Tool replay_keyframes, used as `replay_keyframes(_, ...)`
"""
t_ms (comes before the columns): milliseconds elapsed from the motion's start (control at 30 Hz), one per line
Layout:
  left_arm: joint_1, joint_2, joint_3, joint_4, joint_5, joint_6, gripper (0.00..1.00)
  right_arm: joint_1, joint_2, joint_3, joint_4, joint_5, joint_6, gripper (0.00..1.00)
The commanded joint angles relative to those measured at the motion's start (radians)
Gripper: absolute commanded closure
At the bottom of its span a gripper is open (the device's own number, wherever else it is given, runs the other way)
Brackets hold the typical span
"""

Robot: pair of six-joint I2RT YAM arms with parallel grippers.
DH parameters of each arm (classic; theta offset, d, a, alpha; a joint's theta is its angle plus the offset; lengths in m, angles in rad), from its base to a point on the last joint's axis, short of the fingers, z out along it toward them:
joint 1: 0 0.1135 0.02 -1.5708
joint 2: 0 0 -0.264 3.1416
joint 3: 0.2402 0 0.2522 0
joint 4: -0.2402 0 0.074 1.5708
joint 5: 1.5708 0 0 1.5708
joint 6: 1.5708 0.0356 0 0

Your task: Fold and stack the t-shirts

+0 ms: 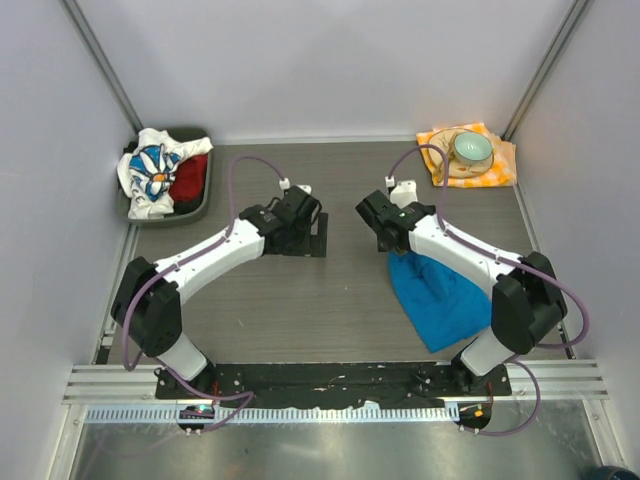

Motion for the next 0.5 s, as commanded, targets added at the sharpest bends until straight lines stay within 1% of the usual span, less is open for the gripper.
replay_keyframes(0, -0.080, -0.071, -0.081, 0.150, 0.006, -0.086, 0.00, -0.010, 0.096, 0.001, -0.040, 0.109, 0.067, 0.13)
replay_keyframes(67, -0.114, -0.081, -0.116, 0.165, 0.021, -0.095, 0.00, -0.014, 0.135, 0.009, -0.039, 0.121, 0.084, 0.24)
replay_keyframes(100, -0.125, -0.085, -0.127, 0.180, 0.024, -0.100, 0.00, -0.016, 0.168, 0.013, -0.039, 0.143, 0.090, 0.41)
replay_keyframes(133, -0.145, -0.097, -0.147, 0.190, 0.026, -0.101, 0.00, -0.017, 0.184, 0.018, -0.035, 0.147, 0.091, 0.50)
replay_keyframes(167, -0.151, -0.101, -0.155, 0.194, 0.030, -0.101, 0.00, -0.021, 0.198, 0.033, -0.031, 0.152, 0.091, 0.68)
replay_keyframes(233, -0.166, -0.119, -0.178, 0.204, 0.033, -0.100, 0.00, -0.024, 0.241, 0.058, -0.031, 0.163, 0.090, 0.93)
replay_keyframes(267, -0.169, -0.128, -0.184, 0.202, 0.026, -0.100, 0.00, -0.022, 0.253, 0.093, -0.032, 0.161, 0.091, 0.99)
replay_keyframes(333, -0.176, -0.150, -0.210, 0.207, 0.018, -0.100, 0.00, -0.013, 0.255, 0.137, -0.035, 0.148, 0.076, 0.99)
replay_keyframes(400, -0.176, -0.186, -0.224, 0.207, 0.001, -0.098, 0.00, 0.007, 0.241, 0.242, -0.046, 0.143, 0.033, 0.99)
replay_keyframes(433, -0.176, -0.199, -0.234, 0.207, -0.002, -0.097, 0.00, 0.037, 0.216, 0.344, -0.057, 0.122, 0.015, 0.99)
replay_keyframes(467, -0.176, -0.219, -0.239, 0.208, -0.008, -0.095, 0.00, 0.050, 0.204, 0.401, -0.074, 0.105, -0.001, 0.99)
